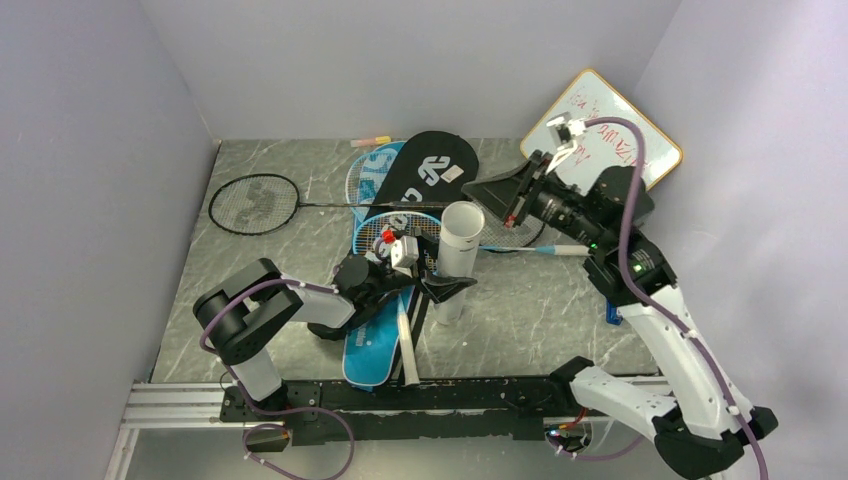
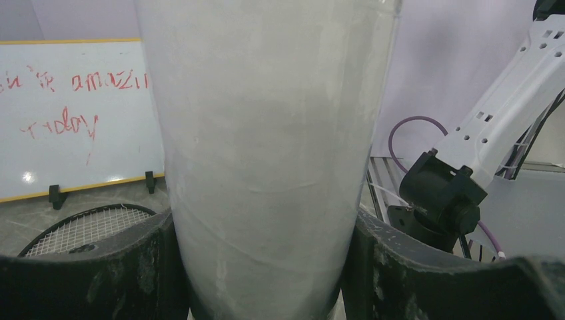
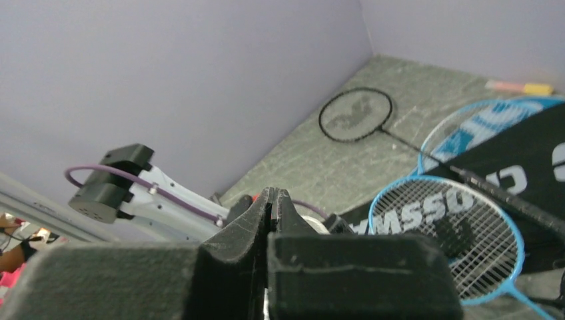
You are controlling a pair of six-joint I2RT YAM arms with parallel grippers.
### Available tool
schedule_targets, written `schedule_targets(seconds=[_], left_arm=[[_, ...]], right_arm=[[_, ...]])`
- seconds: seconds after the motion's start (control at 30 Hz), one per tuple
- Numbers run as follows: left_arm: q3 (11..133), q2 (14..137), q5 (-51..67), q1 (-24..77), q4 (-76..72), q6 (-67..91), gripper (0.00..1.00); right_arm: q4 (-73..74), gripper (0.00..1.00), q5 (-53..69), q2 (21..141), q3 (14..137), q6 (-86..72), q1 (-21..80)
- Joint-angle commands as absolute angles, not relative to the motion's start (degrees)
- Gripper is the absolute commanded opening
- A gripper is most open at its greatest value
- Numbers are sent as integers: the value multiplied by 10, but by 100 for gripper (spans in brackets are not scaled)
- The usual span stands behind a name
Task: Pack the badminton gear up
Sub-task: Close the lid on the shuttle tube.
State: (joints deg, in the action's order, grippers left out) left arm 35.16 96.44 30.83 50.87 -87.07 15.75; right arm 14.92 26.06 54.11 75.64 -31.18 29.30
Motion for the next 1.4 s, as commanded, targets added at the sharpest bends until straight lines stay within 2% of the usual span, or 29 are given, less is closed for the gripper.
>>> schedule_targets(seconds=[0.0,0.27,0.6,0.87,1.1,1.37], left_arm=[[376,947,322,512,-956,153,63],[377,947,322,512,-957,149,72],[381,941,321,513,-936,150,78],[388,929,321,513,-902,137,79],[409,906,315,514,-789,113,81],[419,884,307,516,-726,86,79]], right_arm=[[99,0,282,542,710,-335,293],[115,0,259,525,657,-351,293],[124,0,275,570,790,-330,293],[148,0,333,603,778,-334,296],[272,0,288,623,805,-253,299],[215,0,322,635,873,-277,299]])
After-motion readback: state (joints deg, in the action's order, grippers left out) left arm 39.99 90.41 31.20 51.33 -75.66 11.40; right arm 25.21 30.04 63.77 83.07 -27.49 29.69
